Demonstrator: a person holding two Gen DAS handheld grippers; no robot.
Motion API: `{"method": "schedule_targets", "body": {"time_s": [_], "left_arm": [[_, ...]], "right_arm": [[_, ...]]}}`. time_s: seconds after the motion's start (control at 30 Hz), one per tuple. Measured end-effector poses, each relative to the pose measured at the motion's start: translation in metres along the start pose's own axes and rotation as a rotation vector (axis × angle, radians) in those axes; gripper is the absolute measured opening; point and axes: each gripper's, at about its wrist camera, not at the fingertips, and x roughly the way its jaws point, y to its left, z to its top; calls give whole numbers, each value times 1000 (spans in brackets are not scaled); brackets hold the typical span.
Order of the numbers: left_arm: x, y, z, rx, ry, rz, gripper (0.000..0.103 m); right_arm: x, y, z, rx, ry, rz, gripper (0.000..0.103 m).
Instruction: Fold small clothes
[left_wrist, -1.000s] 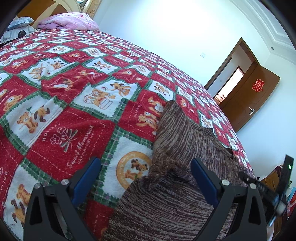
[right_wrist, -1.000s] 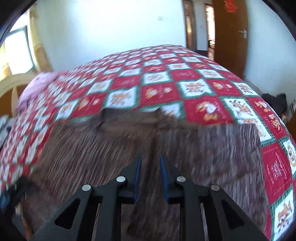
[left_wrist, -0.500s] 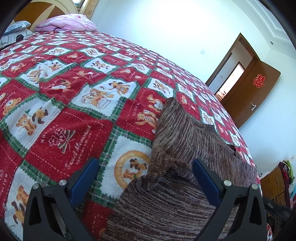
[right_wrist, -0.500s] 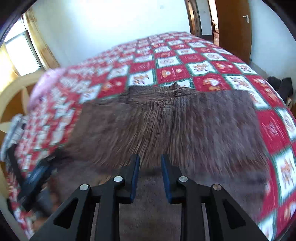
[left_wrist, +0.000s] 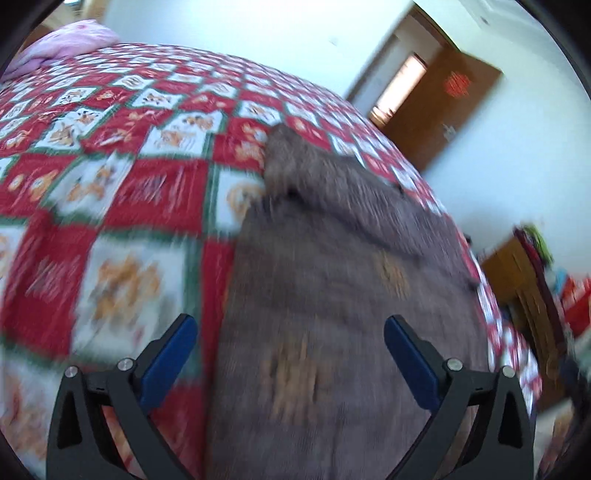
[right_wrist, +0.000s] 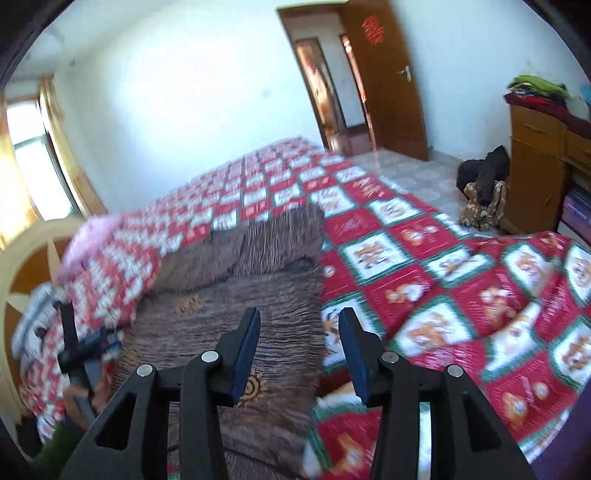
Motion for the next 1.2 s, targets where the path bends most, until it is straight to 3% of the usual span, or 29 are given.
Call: {"method": "schedule_targets", "body": {"time_s": [0.17,0.23,0.3,0.37,0.43,0.5,0.63,0.8,0.9,1.07,1.2], "left_arm": [[-49,-1,-42,128,60,28,103],[-61,-1,-59,181,88,43,103],[-61,4,-69,179,120,57,103],[-58,14,-77,140,169,45,101],[-54,21,-86,83,226,1,95],[-57,22,-92,67,219,-23,94],[-55,21,-101,67,213,-32,94],[-50,9,-112,130,245,-51,94],[-49,5,-116,147,220,-35,93],[-50,-2,-120,143,246,-82,77],[-50,-1,-124,139,249,-94,77]], "right_arm": [[-67,-5,8,-52,-68,44,46],[-90,-1,8,-63,-95,111,46],[-104,0,5,-62,-86,231,46],[-104,6,-4,-80,-46,264,46],[-89,13,-20,-106,23,232,46],[-62,19,-43,-123,123,178,46],[-27,13,-80,-49,247,172,46],[-13,10,-108,-62,303,110,46],[-10,10,-117,-53,324,103,46],[-5,8,-123,-20,333,112,46],[-6,7,-124,-28,336,101,46]]}}
